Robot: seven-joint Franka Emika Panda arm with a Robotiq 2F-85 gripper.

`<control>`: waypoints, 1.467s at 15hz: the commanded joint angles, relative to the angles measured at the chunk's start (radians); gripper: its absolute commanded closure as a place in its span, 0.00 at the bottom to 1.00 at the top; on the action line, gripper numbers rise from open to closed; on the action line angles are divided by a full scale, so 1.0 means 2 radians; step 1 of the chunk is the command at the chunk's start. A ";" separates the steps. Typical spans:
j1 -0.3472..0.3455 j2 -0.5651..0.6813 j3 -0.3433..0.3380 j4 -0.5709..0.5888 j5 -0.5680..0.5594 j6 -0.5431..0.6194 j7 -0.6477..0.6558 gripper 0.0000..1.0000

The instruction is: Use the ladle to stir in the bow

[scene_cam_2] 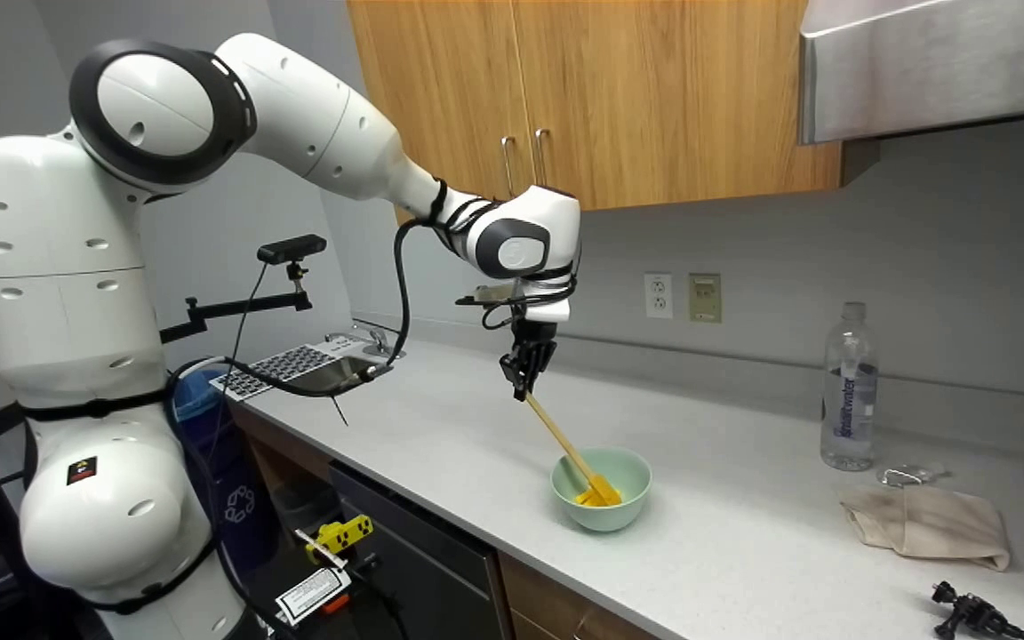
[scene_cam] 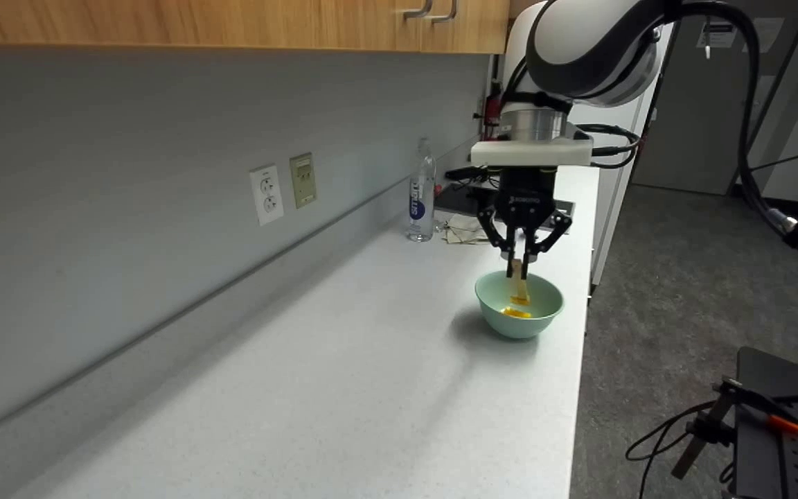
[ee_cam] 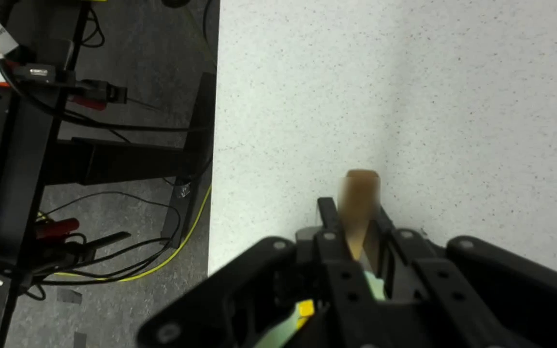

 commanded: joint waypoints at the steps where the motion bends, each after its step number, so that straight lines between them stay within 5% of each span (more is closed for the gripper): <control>1: -0.022 0.007 -0.009 0.007 0.051 0.001 -0.048 0.96; 8: -0.056 0.016 -0.025 0.003 0.153 0.020 -0.155 0.96; 17: -0.089 0.030 -0.046 0.017 0.294 -0.090 -0.224 0.96; 22: -0.091 0.029 -0.064 0.023 0.300 -0.115 -0.219 0.96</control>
